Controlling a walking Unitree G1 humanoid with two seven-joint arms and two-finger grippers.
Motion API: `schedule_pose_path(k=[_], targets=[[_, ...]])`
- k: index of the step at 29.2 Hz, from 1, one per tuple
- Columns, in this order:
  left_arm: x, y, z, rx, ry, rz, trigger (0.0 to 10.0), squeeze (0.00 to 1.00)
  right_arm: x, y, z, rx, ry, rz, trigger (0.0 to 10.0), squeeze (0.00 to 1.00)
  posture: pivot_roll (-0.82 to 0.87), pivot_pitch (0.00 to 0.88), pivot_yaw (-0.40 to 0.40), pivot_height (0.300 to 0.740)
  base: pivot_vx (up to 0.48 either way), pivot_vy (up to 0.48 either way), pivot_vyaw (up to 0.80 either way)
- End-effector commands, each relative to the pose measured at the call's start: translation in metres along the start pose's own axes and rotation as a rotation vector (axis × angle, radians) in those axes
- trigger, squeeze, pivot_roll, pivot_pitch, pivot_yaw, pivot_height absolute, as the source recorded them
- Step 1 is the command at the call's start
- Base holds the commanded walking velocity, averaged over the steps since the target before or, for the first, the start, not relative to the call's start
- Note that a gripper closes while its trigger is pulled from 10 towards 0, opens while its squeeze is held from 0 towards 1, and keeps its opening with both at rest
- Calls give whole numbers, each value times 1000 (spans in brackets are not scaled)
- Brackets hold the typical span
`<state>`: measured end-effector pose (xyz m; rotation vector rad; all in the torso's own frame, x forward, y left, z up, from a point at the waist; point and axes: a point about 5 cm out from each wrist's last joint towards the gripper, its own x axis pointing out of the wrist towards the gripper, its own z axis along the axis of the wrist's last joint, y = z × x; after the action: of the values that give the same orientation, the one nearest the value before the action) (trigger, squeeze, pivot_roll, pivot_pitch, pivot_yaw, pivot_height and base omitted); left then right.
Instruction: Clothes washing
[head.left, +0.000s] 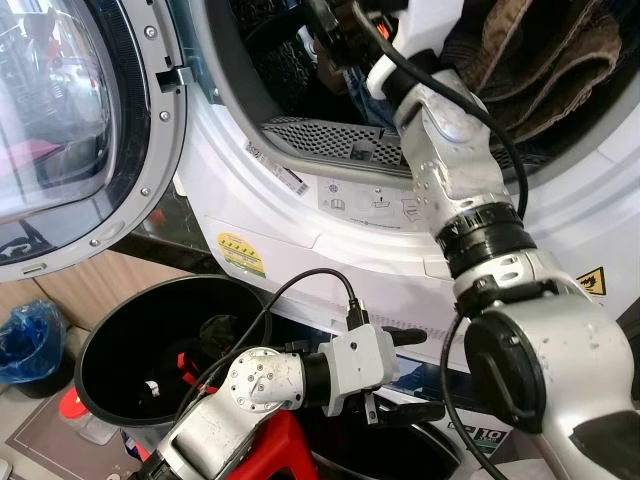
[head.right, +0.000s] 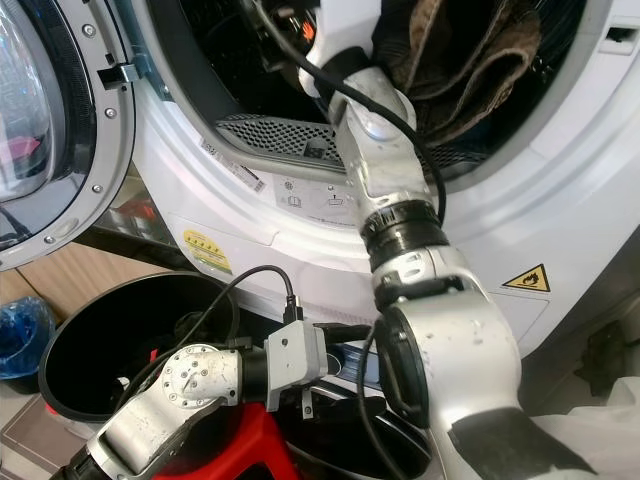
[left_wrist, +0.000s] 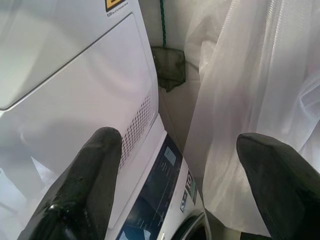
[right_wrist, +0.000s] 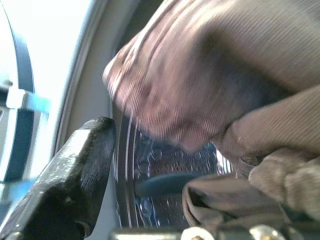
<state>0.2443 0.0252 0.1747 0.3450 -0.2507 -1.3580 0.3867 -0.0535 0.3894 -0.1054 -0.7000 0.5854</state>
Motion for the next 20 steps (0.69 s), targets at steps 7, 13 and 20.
schedule_pose_path(k=[7, 13, 20], targets=[[-1, 4, -1, 8, 8, 1, 10000, 0, -20, 2, 5, -63, -11, 61, 10000, 0, -11, 22, 114, 740, 0, 0, 0], [-1, 4, -2, 6, 10, 0, 10000, 0, -40, 13, 11, -61, -17, 137, 10000, 0, -22, 23, 111, 740, 0, 0, 0], [1, 3, -3, 5, 6, -4, 10000, 0, -73, 29, 14, 35, -33, 279, 10000, 0, -19, 8, 100, 740, 0, 0, 0]])
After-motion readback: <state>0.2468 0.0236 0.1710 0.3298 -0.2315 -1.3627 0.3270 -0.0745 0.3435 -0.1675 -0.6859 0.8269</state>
